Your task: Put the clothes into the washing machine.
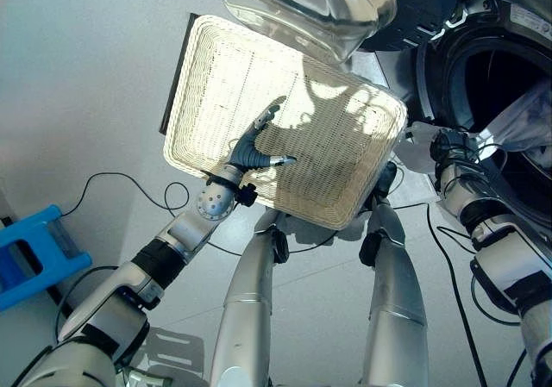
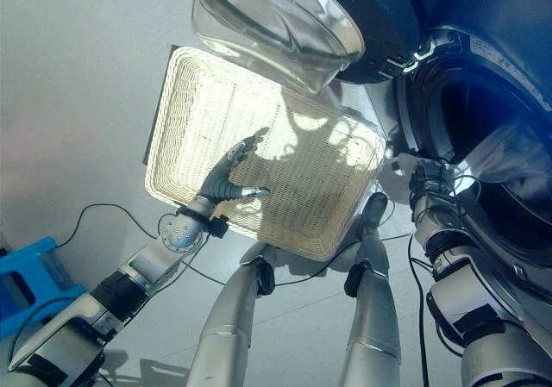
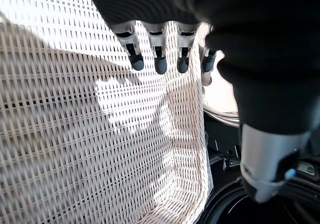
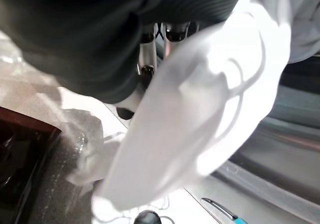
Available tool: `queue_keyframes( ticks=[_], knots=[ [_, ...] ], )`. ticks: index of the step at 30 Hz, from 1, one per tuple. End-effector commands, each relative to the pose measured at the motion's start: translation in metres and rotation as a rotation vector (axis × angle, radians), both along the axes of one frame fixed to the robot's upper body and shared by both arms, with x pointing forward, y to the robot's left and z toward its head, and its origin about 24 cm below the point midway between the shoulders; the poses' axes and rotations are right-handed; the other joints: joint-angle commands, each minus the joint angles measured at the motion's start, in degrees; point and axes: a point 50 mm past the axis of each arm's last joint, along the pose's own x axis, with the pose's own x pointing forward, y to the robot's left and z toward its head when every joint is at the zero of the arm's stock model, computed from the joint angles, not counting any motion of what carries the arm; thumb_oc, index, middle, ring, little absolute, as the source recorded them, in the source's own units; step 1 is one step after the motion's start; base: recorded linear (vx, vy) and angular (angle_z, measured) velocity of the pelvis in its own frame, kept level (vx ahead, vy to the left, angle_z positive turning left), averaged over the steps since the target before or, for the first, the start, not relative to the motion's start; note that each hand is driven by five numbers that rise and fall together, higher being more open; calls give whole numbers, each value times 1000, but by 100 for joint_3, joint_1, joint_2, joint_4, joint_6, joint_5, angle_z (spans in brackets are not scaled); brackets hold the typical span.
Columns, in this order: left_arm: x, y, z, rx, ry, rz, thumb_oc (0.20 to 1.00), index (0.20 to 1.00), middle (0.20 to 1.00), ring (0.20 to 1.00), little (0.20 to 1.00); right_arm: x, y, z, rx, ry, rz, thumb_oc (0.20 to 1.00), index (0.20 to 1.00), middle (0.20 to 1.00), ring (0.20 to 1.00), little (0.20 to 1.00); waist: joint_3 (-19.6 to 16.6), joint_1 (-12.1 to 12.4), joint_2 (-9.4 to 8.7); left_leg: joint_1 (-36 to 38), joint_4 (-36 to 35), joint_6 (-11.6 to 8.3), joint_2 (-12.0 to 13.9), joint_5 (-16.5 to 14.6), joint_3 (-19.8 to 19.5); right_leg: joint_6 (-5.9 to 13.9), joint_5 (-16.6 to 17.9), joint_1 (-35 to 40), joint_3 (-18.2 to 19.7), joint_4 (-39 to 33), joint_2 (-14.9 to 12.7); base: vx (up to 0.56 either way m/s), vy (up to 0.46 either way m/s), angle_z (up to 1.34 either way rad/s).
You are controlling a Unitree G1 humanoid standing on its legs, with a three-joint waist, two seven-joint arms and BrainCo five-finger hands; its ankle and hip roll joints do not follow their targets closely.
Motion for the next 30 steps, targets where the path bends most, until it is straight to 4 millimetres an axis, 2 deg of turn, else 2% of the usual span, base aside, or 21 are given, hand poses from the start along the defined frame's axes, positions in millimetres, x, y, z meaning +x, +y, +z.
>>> queue_keyframes(
  ticks=[1, 10, 19, 23, 26, 27, 30],
  knots=[
    [-15, -16, 1, -51, -50, -73, 1000, 1000, 1000, 1000, 1000, -18, -41, 12, -56, -23, -123, 200, 200, 200, 200, 200, -142, -16, 530, 161, -413, -407, -146, -34, 245, 625, -419, -123, -330, 526, 22, 0, 0, 0],
    [-15, -14, 0, -48, -45, -71, 1000, 1000, 1000, 1000, 1000, -22, -43, 7, 35, -105, -130, 200, 200, 200, 200, 200, -142, -57, 412, 312, -345, -382, -94, -108, 257, 612, -498, 55, -362, 591, 42, 0, 0, 0],
    [-15, -6, -2, -51, -34, -55, 1000, 1000, 1000, 1000, 1000, -36, -58, 7, -7, -223, -236, 200, 200, 200, 200, 200, -142, -134, 281, 480, -314, -358, -33, -168, 276, 609, -565, 231, -348, 638, 92, 0, 0, 0],
    [-16, -2, -4, -51, -29, -50, 1000, 1000, 1000, 1000, 1000, -48, -72, 4, 95, -325, -342, 200, 200, 200, 200, 200, -142, -146, 234, 559, -344, -344, -2, -175, 302, 618, -574, 310, -359, 631, 113, 2, 1, 1],
    [-17, -2, -7, -51, -22, -44, 1000, 1000, 1000, 1000, 1000, -55, -80, 2, 291, -468, -421, 200, 200, 200, 200, 200, -142, -157, 203, 635, -350, -335, 7, -208, 293, 620, -606, 385, -351, 662, 144, 11, 6, 0],
    [-17, 1, -6, -54, -16, -36, 1000, 1000, 1000, 1000, 1000, -60, -86, 2, 415, -552, -466, 200, 200, 200, 200, 200, -142, -168, 178, 688, -337, -334, 13, -237, 297, 618, -631, 444, -352, 672, 158, 21, 11, -6],
    [-17, 3, -5, -57, -10, -27, 1000, 1000, 1000, 1000, 1000, -65, -90, 1, 515, -647, -503, 200, 200, 200, 200, 200, -142, -190, 149, 743, -327, -331, 14, -263, 297, 619, -650, 507, -350, 674, 180, 17, 12, -5]
  ],
)
